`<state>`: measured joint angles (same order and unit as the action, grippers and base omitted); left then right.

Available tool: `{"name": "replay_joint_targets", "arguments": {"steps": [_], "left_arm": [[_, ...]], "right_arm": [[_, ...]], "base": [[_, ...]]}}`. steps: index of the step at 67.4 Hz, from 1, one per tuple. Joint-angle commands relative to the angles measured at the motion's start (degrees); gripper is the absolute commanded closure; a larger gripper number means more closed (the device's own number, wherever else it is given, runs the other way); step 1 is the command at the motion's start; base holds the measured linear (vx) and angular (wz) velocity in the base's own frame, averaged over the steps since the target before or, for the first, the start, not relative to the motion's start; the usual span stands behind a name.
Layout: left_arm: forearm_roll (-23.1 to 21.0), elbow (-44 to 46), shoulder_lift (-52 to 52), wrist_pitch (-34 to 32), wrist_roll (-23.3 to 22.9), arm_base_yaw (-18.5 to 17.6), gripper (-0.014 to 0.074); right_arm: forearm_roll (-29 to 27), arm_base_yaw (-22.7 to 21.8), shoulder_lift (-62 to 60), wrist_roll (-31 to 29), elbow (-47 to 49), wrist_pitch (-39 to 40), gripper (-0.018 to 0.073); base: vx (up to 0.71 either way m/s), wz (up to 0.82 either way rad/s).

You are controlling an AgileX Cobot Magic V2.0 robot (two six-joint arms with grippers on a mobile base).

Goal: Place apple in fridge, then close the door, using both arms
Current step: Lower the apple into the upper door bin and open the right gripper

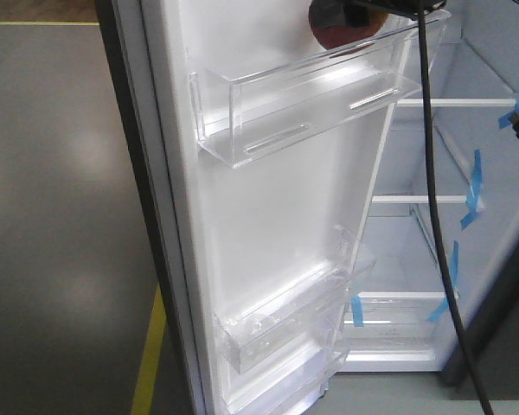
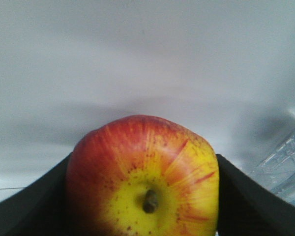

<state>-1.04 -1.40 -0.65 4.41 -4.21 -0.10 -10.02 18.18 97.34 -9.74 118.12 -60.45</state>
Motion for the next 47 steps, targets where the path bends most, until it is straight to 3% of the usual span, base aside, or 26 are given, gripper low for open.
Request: {"name": "replay_joint_targets", "arguments": {"steps": [1,18,47], "left_arm": [[-0.5,-1.6,-0.9,-4.4,-0.1,0.2,0.0601],[-0.5,-1.6,-0.9,-4.4,-0.1,0.2,0.0601],[-0.5,-1.6,-0.9,-4.4,-0.1,0.2,0.0601]], "right_arm": [[-0.5,-0.4,-2.3,-0.3,1.8,3.7,0.0083],[-0.3,-0.4,-2.3,-0.1,1.8,2.8,-0.0023],[0.2,-0.4,-6.0,1.3,1.8,-0.3,-0.0026]], "base": [[0.0,0.0],[0.0,0.0],[0.0,0.0]]}}
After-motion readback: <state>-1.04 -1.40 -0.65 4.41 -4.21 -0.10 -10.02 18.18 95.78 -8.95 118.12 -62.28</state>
